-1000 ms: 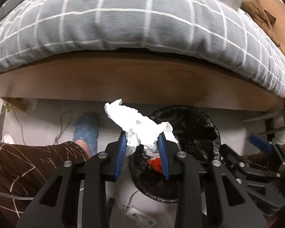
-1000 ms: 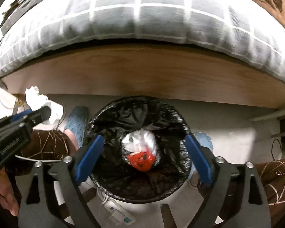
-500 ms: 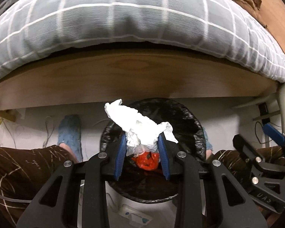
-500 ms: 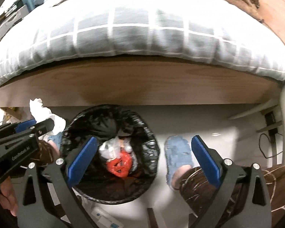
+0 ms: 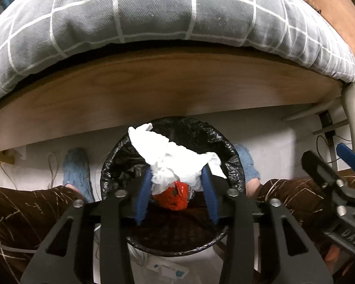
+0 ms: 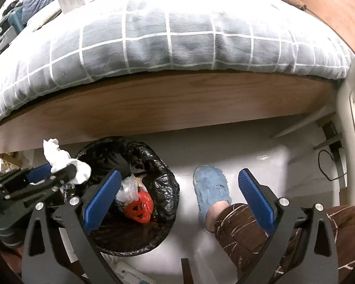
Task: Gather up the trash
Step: 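Open the right tool to drop the clear bag into the bin while the left tool releases the tissue, then raise both tools back over the bed toward the remaining items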
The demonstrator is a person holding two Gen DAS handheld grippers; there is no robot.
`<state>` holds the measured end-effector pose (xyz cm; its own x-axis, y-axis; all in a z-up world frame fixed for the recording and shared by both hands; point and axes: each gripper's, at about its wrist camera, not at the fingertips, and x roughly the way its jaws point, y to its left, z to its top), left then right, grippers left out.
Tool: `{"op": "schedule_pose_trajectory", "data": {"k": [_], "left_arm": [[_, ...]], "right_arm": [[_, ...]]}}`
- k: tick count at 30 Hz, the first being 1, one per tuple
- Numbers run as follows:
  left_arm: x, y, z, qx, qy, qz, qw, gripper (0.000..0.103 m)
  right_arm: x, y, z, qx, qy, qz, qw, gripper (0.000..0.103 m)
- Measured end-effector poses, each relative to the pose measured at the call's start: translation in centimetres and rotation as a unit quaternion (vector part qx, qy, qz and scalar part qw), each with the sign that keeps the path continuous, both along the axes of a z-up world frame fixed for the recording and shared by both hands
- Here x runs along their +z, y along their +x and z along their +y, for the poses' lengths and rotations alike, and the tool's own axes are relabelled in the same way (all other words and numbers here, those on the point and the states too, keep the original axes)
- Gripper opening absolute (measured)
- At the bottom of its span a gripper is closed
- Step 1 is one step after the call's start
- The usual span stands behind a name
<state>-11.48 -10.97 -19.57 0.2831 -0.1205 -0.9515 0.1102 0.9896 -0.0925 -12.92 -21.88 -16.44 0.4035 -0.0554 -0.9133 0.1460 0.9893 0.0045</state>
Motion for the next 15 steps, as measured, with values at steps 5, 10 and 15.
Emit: {"op": "schedule_pose_trajectory", "data": {"k": [5,10,15], "left_arm": [[-0.2,0.1,0.5,0.007,0.005,-0.002,1.0000,0.058],[0.6,0.6,0.9,0.016,0.015,-0.016,0.9996,0.076],[1.8,1.9,0.8,0.020,0.025,-0.038,0.9988,0.089]], "right_arm": [[0.3,0.4,-0.2,-0.005,0.008,0.001,1.000,0.095],[1.0,1.0,-0.4,0.001,0.012,-0.009,1.000,0.095],[1.1,1.6,-0.9,0.004,0.021,-0.004,1.000,0.095]]}}
